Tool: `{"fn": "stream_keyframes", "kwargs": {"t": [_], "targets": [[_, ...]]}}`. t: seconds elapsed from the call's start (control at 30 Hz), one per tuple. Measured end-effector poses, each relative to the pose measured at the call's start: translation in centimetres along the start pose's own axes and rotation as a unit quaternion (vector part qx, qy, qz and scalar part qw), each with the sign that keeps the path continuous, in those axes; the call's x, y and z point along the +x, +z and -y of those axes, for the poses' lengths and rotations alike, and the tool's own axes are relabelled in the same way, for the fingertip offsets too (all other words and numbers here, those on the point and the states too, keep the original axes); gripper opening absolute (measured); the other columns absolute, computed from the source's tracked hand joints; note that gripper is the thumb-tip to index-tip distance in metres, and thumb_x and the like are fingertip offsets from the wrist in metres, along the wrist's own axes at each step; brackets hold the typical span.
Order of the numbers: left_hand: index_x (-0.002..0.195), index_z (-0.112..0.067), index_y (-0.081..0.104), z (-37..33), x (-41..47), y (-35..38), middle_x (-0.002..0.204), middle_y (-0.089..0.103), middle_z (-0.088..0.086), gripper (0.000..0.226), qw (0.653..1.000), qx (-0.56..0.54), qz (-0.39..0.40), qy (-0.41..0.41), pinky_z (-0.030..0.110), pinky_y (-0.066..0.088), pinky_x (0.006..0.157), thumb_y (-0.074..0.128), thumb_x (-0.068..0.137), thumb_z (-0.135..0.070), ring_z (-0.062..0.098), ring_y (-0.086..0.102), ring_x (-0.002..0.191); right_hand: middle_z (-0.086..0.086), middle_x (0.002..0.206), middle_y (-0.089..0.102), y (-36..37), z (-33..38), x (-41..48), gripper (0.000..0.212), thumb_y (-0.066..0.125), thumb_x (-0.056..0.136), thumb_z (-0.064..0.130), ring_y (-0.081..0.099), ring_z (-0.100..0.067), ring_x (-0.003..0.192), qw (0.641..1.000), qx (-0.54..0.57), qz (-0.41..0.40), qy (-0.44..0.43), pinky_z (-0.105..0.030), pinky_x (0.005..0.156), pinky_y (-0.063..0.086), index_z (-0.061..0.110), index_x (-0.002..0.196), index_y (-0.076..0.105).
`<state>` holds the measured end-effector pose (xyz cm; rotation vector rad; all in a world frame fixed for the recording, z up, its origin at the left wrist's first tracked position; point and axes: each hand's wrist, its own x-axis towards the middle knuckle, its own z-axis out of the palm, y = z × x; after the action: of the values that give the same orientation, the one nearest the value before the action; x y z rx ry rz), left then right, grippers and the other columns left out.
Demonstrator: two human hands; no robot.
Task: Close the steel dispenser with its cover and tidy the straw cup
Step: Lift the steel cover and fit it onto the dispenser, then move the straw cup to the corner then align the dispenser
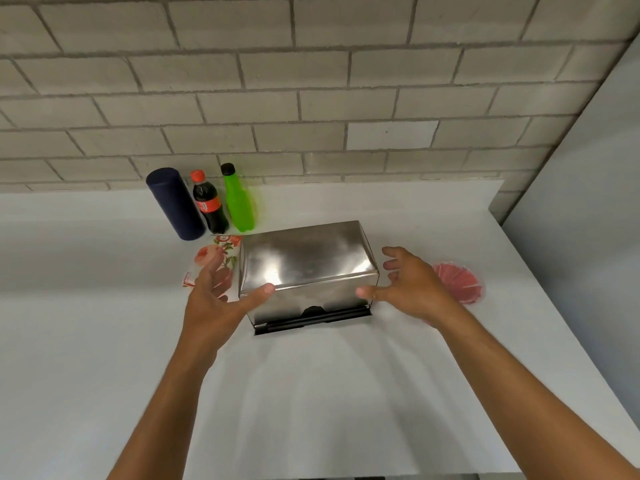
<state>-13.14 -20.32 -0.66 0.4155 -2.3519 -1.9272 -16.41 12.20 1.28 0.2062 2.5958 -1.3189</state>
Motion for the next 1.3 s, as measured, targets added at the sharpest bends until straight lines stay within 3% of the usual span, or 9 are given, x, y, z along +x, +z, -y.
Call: {"fn": "stream_keyframes", "kwargs": {"t": [0.1, 0.33, 0.53, 0.67, 0.83, 0.93, 1.1, 1.2, 1.3], "targets": [[0.155, -0.043, 0.040, 1.1, -0.8, 0.2, 0.148, 0.056, -0.010, 0.124, 1.000, 0.018, -0.008, 0.009, 0.040, 0.046, 0.112, 0.101, 0.048, -0.057, 0.015, 0.056, 0.134, 0.000, 0.145, 0.055, 0.9, -0.8, -1.3, 0.112, 0.096, 0.061, 0.047, 0.056, -0.017, 0.125, 1.000, 0.016, -0.012, -0.009, -0.029, 0.098, 0.047, 0.027, 0.154, 0.037], [0.148, -0.053, 0.034, 3.8, -3.5, 1.3, 0.152, 0.047, -0.015, 0.120, 0.996, 0.039, -0.068, 0.033, 0.039, 0.051, 0.105, 0.099, 0.047, -0.059, 0.015, 0.054, 0.130, 0.007, 0.136, 0.057, 2.1, -2.9, -4.4, 0.098, 0.095, 0.066, 0.041, 0.057, -0.010, 0.118, 0.999, 0.036, -0.025, 0.007, -0.023, 0.091, 0.045, 0.029, 0.149, 0.044], [0.155, -0.040, 0.031, 7.2, -5.9, 3.1, 0.151, 0.049, -0.005, 0.126, 0.996, 0.001, -0.082, -0.032, 0.038, 0.050, 0.099, 0.100, 0.050, -0.052, 0.020, 0.056, 0.127, 0.007, 0.131, 0.058, 1.8, -6.5, -7.0, 0.090, 0.093, 0.069, 0.041, 0.057, -0.010, 0.112, 0.996, 0.054, -0.042, 0.058, -0.024, 0.090, 0.045, 0.028, 0.145, 0.049], [0.150, -0.038, 0.037, 8.5, -7.8, 5.3, 0.140, 0.054, -0.009, 0.115, 0.995, 0.004, -0.078, -0.057, 0.035, 0.050, 0.091, 0.101, 0.055, -0.045, 0.016, 0.061, 0.119, 0.007, 0.128, 0.060, 0.4, -9.4, -8.1, 0.085, 0.093, 0.069, 0.041, 0.060, -0.012, 0.110, 0.992, 0.054, -0.062, 0.095, -0.025, 0.088, 0.045, 0.027, 0.142, 0.051], [0.131, -0.046, 0.050, 8.6, -9.5, 10.0, 0.122, 0.062, -0.018, 0.088, 0.998, 0.012, -0.021, -0.062, 0.028, 0.051, 0.086, 0.101, 0.059, -0.040, 0.004, 0.064, 0.110, 0.004, 0.130, 0.062, -2.2, -13.1, -8.3, 0.083, 0.092, 0.071, 0.043, 0.059, -0.011, 0.107, 0.985, 0.052, -0.101, 0.128, -0.025, 0.085, 0.045, 0.025, 0.141, 0.052], [0.128, -0.047, 0.056, 8.0, -10.3, 13.7, 0.121, 0.064, -0.021, 0.079, 0.998, 0.029, 0.023, -0.049, 0.019, 0.048, 0.078, 0.099, 0.062, -0.042, 0.002, 0.065, 0.106, 0.002, 0.131, 0.062, -3.9, -14.9, -7.7, 0.083, 0.091, 0.072, 0.043, 0.059, -0.012, 0.106, 0.984, 0.051, -0.111, 0.133, -0.025, 0.084, 0.045, 0.024, 0.142, 0.051], [0.122, -0.046, 0.060, 6.0, -10.6, 20.5, 0.118, 0.069, -0.021, 0.058, 0.993, 0.064, 0.097, -0.012, 0.009, 0.050, 0.078, 0.093, 0.075, -0.039, -0.007, 0.066, 0.099, 0.001, 0.130, 0.063, -6.6, -17.0, -6.2, 0.083, 0.092, 0.072, 0.040, 0.062, -0.014, 0.106, 0.985, 0.060, -0.113, 0.112, -0.023, 0.086, 0.045, 0.024, 0.142, 0.051], [0.130, -0.040, 0.061, 4.9, -10.0, 24.1, 0.122, 0.070, -0.019, 0.056, 0.990, 0.077, 0.122, 0.006, 0.005, 0.049, 0.079, 0.089, 0.082, -0.034, -0.010, 0.065, 0.102, 0.001, 0.131, 0.063, -7.9, -17.7, -4.7, 0.084, 0.093, 0.072, 0.036, 0.062, -0.013, 0.106, 0.989, 0.062, -0.102, 0.084, -0.022, 0.087, 0.045, 0.024, 0.143, 0.051], [0.143, -0.032, 0.057, 4.2, -8.8, 26.9, 0.131, 0.067, -0.015, 0.065, 0.988, 0.091, 0.125, 0.026, 0.007, 0.049, 0.083, 0.087, 0.085, -0.029, -0.002, 0.065, 0.109, 0.002, 0.134, 0.062, -8.9, -18.2, -3.2, 0.086, 0.093, 0.072, 0.034, 0.061, -0.014, 0.108, 0.995, 0.053, -0.069, 0.046, -0.022, 0.087, 0.045, 0.024, 0.145, 0.049]]}}
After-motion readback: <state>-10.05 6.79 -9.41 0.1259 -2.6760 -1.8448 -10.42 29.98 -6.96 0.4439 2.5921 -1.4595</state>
